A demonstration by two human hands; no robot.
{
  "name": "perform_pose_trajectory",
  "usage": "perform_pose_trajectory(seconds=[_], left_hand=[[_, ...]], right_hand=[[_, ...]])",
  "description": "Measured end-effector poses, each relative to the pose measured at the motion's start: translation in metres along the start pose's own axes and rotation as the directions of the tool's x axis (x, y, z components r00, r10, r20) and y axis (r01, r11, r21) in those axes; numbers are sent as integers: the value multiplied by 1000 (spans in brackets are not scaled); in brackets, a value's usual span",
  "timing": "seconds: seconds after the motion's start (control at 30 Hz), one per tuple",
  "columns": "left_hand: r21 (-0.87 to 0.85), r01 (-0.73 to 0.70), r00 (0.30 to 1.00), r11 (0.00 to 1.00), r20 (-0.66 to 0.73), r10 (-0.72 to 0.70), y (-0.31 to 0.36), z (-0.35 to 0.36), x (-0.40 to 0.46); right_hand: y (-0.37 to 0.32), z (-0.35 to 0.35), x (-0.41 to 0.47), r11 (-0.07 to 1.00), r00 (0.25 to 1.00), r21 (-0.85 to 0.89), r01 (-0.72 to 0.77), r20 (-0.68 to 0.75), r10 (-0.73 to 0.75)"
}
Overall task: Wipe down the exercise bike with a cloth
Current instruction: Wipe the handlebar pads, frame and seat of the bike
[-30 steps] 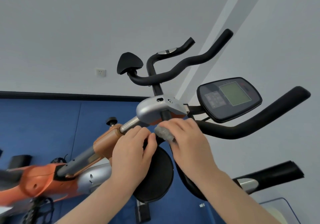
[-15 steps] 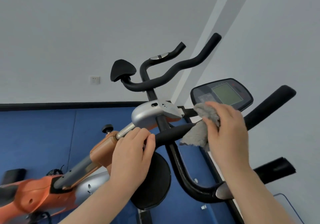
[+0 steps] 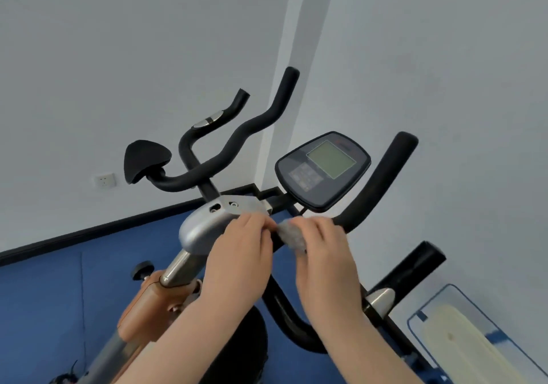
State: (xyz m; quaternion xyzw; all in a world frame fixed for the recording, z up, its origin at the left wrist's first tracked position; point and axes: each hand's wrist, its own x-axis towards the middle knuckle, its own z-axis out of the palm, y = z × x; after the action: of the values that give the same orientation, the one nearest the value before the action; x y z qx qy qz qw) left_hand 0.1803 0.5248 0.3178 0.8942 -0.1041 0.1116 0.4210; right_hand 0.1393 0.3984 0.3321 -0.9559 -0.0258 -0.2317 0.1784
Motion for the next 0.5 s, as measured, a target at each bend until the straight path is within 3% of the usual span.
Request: perform_pose_trajectory(seconds=[0.07, 0.13, 0.2, 0.3, 0.4, 0.5], left_hand=[[0, -32, 999, 1000, 13, 32, -4, 1, -3], [-18, -56, 998, 998, 6, 56, -6, -2, -5], [-28, -71, 997, 997, 12, 71, -5, -3, -6], [-30, -91, 995, 995, 38, 92, -4, -2, -5], [-63, -75, 996, 995, 49, 78, -7, -4, -5], [-100, -54, 996, 993, 64, 61, -8, -5, -4]], right_hand=[[-2, 1, -5, 997, 996, 69, 46, 72, -51], [12, -13, 5, 989, 994, 137, -55, -91, 68], [26, -28, 13, 975, 944, 147, -168, -260, 202], [16, -20, 10, 978, 971, -44, -202, -136, 195], [8, -9, 1, 994, 995, 40, -105, 1, 105], [28, -25, 18, 969, 951, 155, -193, -214, 224]])
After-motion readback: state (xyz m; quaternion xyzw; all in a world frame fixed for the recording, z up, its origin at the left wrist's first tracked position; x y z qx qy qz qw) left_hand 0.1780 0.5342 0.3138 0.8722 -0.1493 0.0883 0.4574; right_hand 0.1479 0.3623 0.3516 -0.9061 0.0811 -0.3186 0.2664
